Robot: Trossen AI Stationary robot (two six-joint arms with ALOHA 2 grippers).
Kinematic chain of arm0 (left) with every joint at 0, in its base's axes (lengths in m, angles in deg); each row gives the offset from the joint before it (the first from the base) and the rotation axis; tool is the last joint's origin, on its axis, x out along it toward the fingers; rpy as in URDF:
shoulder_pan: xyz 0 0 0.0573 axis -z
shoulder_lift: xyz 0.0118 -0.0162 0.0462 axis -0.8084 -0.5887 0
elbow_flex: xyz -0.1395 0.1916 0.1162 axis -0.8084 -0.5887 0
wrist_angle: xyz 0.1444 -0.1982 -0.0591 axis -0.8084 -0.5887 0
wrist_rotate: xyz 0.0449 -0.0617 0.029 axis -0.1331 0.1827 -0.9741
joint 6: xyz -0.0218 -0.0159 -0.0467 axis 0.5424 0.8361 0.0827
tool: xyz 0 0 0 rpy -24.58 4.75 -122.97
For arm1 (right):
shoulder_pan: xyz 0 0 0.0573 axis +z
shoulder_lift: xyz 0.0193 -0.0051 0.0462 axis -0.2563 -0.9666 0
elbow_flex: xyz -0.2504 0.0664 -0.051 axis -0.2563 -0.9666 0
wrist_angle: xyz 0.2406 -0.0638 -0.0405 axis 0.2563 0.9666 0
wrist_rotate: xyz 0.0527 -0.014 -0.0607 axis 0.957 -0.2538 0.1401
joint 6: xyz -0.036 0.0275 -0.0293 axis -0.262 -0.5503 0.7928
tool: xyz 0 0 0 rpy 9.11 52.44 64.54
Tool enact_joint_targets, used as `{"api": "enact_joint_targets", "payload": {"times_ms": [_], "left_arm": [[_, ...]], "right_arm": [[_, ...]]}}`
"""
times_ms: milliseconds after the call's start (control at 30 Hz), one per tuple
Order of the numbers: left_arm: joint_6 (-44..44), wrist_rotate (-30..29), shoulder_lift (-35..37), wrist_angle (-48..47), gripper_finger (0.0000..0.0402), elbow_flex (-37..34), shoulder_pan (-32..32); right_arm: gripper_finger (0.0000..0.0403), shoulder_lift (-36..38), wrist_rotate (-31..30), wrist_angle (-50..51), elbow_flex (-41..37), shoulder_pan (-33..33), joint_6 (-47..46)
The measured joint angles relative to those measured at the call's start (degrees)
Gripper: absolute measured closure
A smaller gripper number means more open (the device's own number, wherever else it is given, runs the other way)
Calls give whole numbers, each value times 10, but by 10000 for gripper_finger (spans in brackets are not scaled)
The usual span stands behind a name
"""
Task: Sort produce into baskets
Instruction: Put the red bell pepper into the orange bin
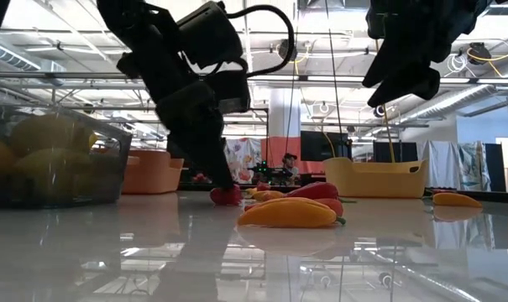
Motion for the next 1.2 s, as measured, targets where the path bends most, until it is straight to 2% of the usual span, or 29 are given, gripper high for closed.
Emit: {"api": "enact_joint_targets", "payload": {"times_ms": [467,767,900,1000,1200], "left_arm": [[3,2,-20,1,214,1,6],[5,3,-17,-2,283,0,4],[34,14,13,-55,299,14,-10],[19,6,59,-112,301,33,-31],[-1,-94,173,-241,302,62,-89]], "right_arm": [[193,0,0,1,0,0,4],[193,0,0,1,0,0,4],[193,0,0,1,0,0,2],[193,0,0,3,0,0,1],[193,0,0,2,0,1,-1]]}}
